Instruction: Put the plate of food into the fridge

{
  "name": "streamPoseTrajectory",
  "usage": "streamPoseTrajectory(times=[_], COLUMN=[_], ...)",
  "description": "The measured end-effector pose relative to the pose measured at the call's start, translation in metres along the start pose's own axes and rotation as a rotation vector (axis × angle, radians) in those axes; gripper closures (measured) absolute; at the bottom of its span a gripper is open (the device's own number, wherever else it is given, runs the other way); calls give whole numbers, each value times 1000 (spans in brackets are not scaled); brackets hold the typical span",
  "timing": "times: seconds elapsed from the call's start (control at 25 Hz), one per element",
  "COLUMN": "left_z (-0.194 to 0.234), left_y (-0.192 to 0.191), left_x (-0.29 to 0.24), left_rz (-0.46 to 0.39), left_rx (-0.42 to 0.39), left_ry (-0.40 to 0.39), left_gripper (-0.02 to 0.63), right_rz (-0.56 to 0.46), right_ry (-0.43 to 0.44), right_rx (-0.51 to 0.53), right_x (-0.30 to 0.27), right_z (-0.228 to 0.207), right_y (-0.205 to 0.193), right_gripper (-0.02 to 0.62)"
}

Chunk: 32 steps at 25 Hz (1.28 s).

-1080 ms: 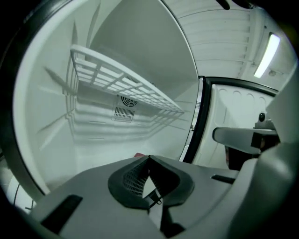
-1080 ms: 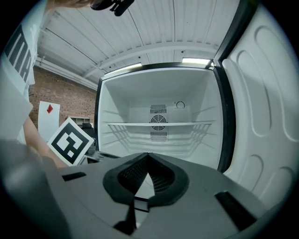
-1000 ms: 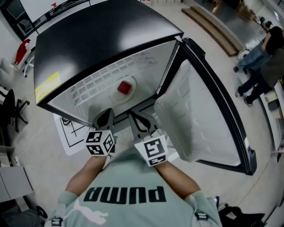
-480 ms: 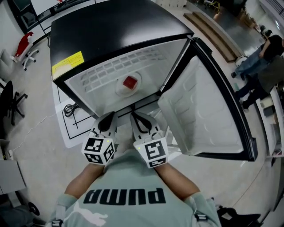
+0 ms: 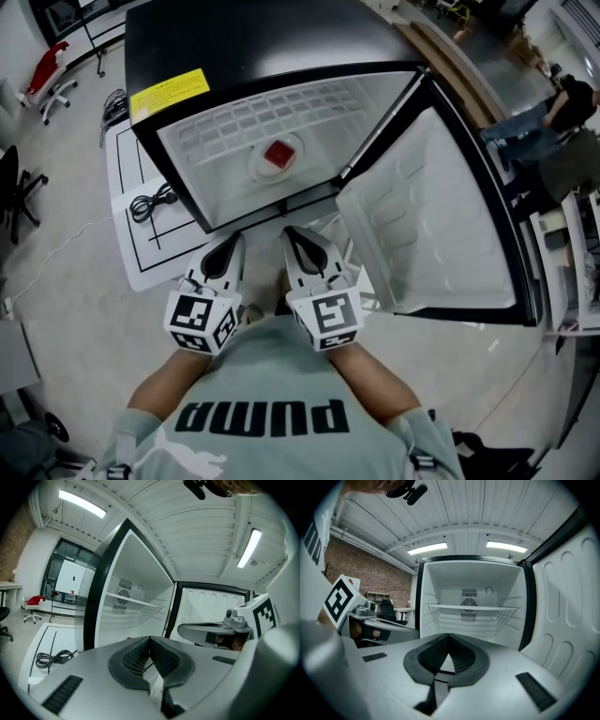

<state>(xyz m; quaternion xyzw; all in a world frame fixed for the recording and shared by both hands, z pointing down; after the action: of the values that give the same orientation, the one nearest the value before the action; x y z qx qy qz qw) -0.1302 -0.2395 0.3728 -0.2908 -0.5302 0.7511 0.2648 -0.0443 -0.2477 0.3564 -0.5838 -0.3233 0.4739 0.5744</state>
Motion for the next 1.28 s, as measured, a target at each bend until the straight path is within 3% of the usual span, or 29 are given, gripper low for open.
streamPoseTrajectory(times=[0.64,1.28], left_z=[-52,-157], left_y=[-2,-17], left_x=[2,17], left_rz=[13,-4], left_rx=[-46,-113], left_ry=[-26,33], left_gripper=[601,601], right_rz=[-34,-82], right_ry=[3,57], right_rx=[25,14], right_x=[50,146], right_z=[-10,-40], right_y=[-2,-9], right_gripper=[591,591])
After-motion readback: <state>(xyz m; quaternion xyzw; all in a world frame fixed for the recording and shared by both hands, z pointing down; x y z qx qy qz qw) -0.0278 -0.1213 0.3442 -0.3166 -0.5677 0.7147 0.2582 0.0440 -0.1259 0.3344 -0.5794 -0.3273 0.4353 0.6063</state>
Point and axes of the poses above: the fingertips, and each gripper's own axes: x backward along the fingers, z to its left, y out of its top, the point moved 1 cm from there along x, backward along the fingers, and after that the axes turned 12 degrees about -y, right-handed, at the moved point
